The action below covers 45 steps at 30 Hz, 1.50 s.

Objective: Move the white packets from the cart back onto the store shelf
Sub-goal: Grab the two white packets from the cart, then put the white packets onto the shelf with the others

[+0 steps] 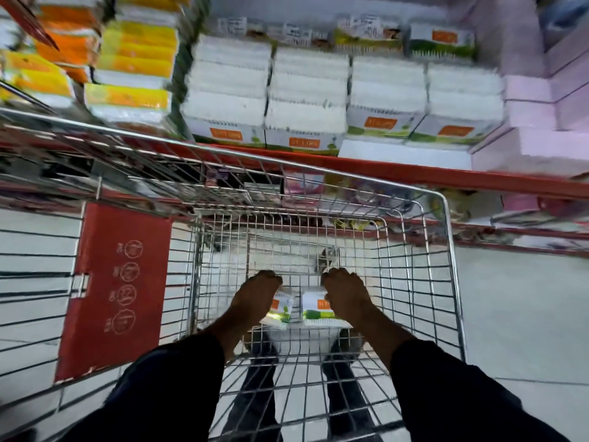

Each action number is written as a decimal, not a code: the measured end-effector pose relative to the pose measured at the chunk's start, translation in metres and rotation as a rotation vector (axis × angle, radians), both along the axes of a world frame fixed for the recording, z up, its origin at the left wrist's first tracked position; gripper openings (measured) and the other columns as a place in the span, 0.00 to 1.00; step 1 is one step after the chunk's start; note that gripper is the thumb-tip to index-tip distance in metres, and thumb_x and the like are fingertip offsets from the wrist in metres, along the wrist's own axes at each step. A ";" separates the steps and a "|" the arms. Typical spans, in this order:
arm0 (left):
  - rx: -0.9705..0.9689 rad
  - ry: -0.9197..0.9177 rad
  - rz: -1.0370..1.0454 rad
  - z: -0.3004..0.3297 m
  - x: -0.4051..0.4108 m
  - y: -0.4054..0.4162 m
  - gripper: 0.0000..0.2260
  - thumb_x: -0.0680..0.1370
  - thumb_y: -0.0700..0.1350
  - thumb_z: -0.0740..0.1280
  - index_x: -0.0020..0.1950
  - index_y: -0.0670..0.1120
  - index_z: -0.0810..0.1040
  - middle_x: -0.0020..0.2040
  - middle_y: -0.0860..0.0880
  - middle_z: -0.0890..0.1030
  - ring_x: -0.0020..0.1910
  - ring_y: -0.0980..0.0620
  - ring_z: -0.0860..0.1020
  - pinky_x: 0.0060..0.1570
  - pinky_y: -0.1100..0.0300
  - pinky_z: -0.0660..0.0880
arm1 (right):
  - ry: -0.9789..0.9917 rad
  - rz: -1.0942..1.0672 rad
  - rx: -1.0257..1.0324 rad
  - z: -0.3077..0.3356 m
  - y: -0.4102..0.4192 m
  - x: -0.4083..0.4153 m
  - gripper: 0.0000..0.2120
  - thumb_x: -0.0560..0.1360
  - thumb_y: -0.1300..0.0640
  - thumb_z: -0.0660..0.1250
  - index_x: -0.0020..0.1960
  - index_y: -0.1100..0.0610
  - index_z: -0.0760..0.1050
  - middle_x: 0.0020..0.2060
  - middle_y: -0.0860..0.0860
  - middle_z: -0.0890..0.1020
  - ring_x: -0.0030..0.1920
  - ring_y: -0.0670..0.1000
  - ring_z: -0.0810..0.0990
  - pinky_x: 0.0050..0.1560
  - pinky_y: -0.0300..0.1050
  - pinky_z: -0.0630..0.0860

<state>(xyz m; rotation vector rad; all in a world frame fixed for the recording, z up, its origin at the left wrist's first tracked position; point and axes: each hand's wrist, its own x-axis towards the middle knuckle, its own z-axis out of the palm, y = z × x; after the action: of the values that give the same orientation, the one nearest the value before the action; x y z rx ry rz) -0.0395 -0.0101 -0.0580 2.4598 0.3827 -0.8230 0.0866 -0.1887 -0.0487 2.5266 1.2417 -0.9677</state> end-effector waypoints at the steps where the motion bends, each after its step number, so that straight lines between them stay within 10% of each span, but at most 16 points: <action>1: -0.004 -0.016 0.010 0.000 -0.001 0.001 0.18 0.77 0.35 0.63 0.67 0.42 0.75 0.62 0.44 0.78 0.61 0.44 0.77 0.63 0.54 0.72 | 0.017 -0.020 0.014 0.003 -0.001 0.000 0.19 0.75 0.62 0.68 0.65 0.59 0.70 0.62 0.57 0.76 0.64 0.59 0.72 0.61 0.51 0.69; 10: 0.067 -0.212 0.107 0.072 -0.005 0.013 0.19 0.69 0.29 0.66 0.54 0.46 0.83 0.54 0.45 0.82 0.55 0.44 0.80 0.55 0.53 0.78 | -0.085 -0.129 0.184 0.070 -0.011 -0.005 0.17 0.55 0.67 0.77 0.41 0.56 0.79 0.39 0.54 0.83 0.42 0.59 0.81 0.41 0.49 0.76; 18: 0.289 -0.631 0.143 0.208 0.019 0.014 0.18 0.64 0.29 0.75 0.49 0.45 0.85 0.44 0.49 0.84 0.43 0.47 0.82 0.38 0.53 0.83 | -0.338 -0.246 0.543 0.203 -0.005 0.040 0.18 0.58 0.67 0.78 0.43 0.51 0.82 0.43 0.48 0.84 0.48 0.54 0.82 0.45 0.48 0.79; 27: 0.285 -0.909 0.120 0.309 0.086 -0.009 0.15 0.69 0.33 0.73 0.54 0.44 0.84 0.46 0.49 0.83 0.47 0.48 0.79 0.47 0.56 0.80 | -0.452 -0.321 0.821 0.311 -0.033 0.100 0.13 0.69 0.64 0.73 0.51 0.54 0.81 0.46 0.50 0.83 0.50 0.55 0.79 0.48 0.49 0.79; 45: 0.273 -0.874 0.080 0.297 0.194 -0.053 0.14 0.70 0.31 0.72 0.53 0.43 0.84 0.45 0.48 0.83 0.46 0.47 0.81 0.45 0.54 0.82 | -0.455 -0.422 0.753 0.288 -0.053 0.171 0.13 0.70 0.68 0.71 0.50 0.54 0.81 0.46 0.50 0.82 0.47 0.54 0.78 0.48 0.47 0.76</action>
<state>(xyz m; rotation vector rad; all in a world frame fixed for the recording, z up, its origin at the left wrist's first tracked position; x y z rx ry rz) 0.1541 -0.0634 0.2391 2.7352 0.2621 0.3922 0.2572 -0.2417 0.2392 3.3930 1.0734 0.1182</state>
